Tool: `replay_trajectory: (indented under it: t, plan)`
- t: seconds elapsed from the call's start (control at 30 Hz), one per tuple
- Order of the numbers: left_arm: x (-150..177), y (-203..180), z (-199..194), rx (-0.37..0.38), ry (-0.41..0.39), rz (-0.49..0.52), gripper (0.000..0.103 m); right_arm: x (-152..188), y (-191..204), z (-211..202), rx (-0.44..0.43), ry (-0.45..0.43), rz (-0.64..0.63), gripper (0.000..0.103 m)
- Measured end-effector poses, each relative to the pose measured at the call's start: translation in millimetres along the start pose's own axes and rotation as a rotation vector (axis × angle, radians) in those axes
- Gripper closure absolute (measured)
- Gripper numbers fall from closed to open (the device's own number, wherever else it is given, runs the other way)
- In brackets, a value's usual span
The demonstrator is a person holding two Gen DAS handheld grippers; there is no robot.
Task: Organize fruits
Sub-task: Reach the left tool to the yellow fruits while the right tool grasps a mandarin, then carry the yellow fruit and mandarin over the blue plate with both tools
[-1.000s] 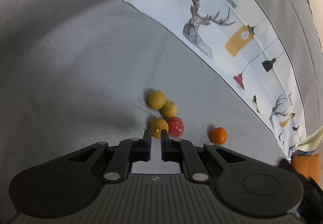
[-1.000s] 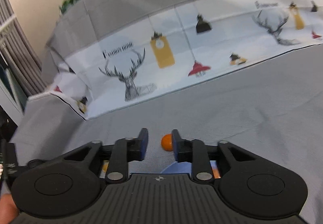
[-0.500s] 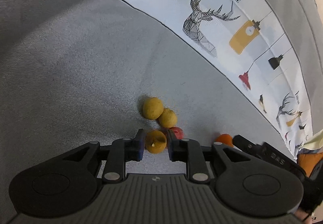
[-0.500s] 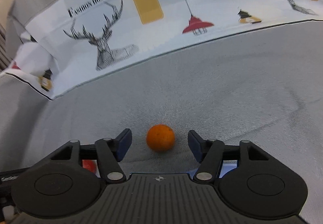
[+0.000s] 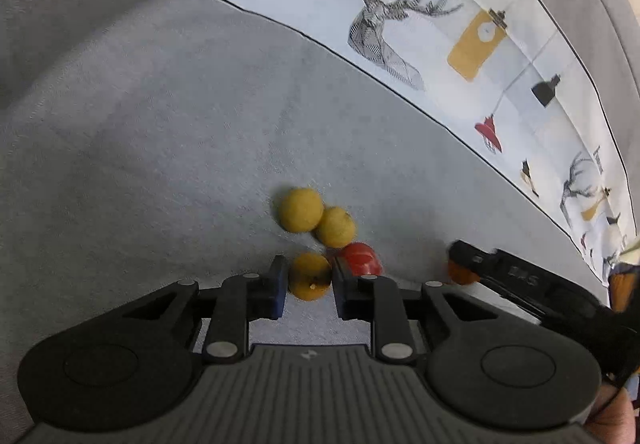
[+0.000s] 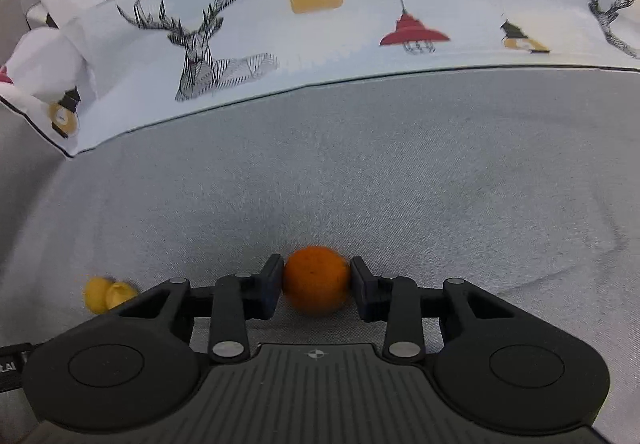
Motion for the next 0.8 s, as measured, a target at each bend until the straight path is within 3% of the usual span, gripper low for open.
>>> replay_trajectory:
  t: [0.27, 0.53, 0.67, 0.8]
  plan:
    - [1, 0, -26, -0.006, -0.069, -0.007, 0.077, 2, -11, -79, -0.089, -0.155, 0.044, 0.066]
    - [16, -31, -60, 0.016, -0.147, 0.162, 0.077, 39, -37, -160, -0.139, -0.269, 0.076, 0.066]
    - [27, -47, -80, 0.056, -0.189, 0.234, 0.077, 65, -61, -192, -0.144, -0.318, 0.107, 0.066]
    - [42, -58, -98, 0.124, -0.204, 0.228, 0.077, 88, -80, -220, -0.154, -0.377, 0.136, 0.066]
Point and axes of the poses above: each gripper's, at about its wrist camera, not at the fingertips, and z roughly the way its jaws point, y to its left, x to its underside, the point moved 2 cm from there along z, roughly the way its jaws point, and after that the axes turned 11 degrees about x, right-handed, at the moved point
